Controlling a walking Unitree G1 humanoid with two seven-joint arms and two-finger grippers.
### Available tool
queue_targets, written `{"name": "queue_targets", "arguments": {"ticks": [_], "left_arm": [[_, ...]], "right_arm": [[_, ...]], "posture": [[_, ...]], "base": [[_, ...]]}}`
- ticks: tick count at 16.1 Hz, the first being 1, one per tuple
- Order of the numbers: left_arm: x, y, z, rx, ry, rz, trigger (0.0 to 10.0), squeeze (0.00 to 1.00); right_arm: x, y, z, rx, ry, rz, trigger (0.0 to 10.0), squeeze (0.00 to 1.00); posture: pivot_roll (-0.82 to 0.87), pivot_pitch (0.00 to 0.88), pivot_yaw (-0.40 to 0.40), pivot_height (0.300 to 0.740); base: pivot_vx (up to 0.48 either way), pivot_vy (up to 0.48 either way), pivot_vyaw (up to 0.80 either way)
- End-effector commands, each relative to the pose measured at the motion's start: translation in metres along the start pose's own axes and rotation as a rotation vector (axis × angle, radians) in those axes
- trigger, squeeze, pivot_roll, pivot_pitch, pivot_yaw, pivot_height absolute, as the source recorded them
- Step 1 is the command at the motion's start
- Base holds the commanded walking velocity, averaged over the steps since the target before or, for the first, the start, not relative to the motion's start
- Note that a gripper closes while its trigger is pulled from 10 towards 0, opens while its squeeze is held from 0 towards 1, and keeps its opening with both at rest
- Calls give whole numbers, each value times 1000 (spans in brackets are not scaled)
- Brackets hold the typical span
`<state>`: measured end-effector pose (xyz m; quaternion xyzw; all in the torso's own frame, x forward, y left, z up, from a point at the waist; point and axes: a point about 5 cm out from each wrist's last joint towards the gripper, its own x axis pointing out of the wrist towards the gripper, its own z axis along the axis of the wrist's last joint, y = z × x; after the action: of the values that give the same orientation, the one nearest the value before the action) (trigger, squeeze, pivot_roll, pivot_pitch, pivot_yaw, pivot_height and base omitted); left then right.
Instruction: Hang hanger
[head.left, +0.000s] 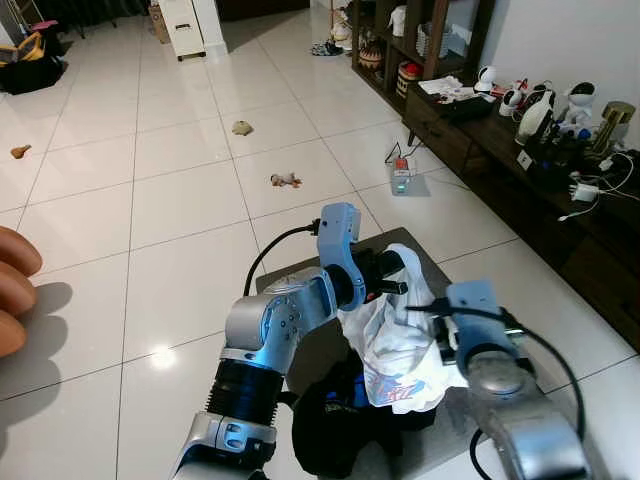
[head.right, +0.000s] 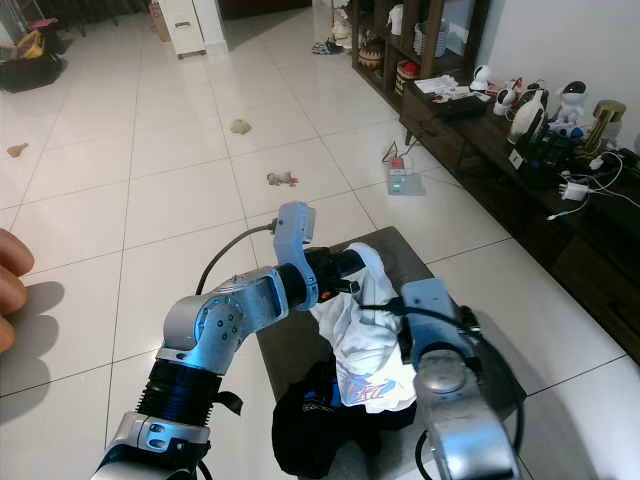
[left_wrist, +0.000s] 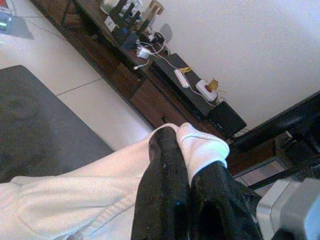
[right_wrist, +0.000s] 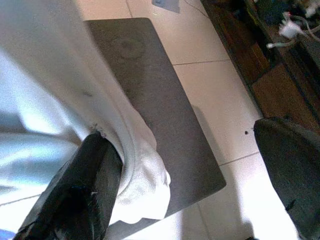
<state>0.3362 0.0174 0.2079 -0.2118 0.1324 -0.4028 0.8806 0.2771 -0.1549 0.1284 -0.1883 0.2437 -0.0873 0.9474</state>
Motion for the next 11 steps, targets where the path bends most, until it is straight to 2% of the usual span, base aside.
{"name": "queue_targets", "arguments": {"ticks": [1, 3, 5, 8, 11], "left_arm": [[0, -8, 13, 29, -42, -20, 0, 0], [0, -11, 14, 19, -53, -25, 0, 0], [2, -15, 16, 3, -73, -29, 0, 0], [3, -17, 17, -11, -92, -21, 0, 0], [3, -15, 19, -26, -117, 14, 0, 0]], "right_arm": [[0, 2, 1, -32, -3, -3, 10000, 0], [3, 3, -5, -87, 21, -11, 10000, 0], [9, 1, -19, -149, 71, -34, 10000, 0], [16, -3, -32, -109, 117, -55, 10000, 0], [20, -3, -32, 22, 138, -64, 10000, 0]], "posture": [[-101, 104, 45, 740], [-102, 102, 41, 740], [-105, 100, 37, 740], [-107, 98, 33, 740], [-102, 99, 30, 740]], "base": [[0, 0, 0], [0, 0, 0], [0, 0, 0], [0, 0, 0], [0, 0, 0]]}}
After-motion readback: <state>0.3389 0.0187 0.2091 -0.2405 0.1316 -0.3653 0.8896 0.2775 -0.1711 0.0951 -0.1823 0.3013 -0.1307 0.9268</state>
